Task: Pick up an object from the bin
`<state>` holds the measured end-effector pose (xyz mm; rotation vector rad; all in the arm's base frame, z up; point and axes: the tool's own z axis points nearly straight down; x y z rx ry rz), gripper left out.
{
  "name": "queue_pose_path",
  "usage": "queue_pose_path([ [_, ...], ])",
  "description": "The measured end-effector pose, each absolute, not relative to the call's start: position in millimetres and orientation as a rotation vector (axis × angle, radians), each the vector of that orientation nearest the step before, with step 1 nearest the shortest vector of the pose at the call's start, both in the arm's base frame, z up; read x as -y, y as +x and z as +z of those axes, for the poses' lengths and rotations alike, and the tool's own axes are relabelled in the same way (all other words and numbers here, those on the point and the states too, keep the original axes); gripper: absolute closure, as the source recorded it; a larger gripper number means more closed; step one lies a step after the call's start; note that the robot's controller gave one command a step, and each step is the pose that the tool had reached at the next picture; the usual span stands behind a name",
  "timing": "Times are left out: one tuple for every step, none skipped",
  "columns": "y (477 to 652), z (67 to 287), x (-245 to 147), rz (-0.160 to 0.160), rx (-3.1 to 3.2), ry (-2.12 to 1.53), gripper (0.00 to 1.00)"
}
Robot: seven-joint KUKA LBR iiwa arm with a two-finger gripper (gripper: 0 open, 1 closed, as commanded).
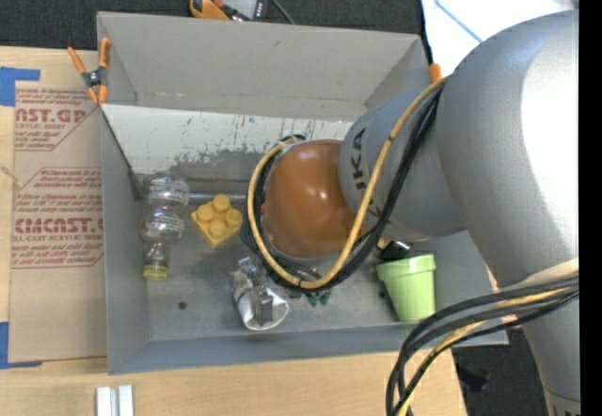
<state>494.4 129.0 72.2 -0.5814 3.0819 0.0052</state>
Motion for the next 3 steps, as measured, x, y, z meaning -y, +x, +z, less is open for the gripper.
queue_pose_path([
  [494.4,72,-129,0.006,-3.082,-0.58,1.0],
  [493.2,87,-129,0.005,-3.085,-0.582,1.0],
  [494.2,101,-129,0.005,-3.082,-0.581,1.0],
])
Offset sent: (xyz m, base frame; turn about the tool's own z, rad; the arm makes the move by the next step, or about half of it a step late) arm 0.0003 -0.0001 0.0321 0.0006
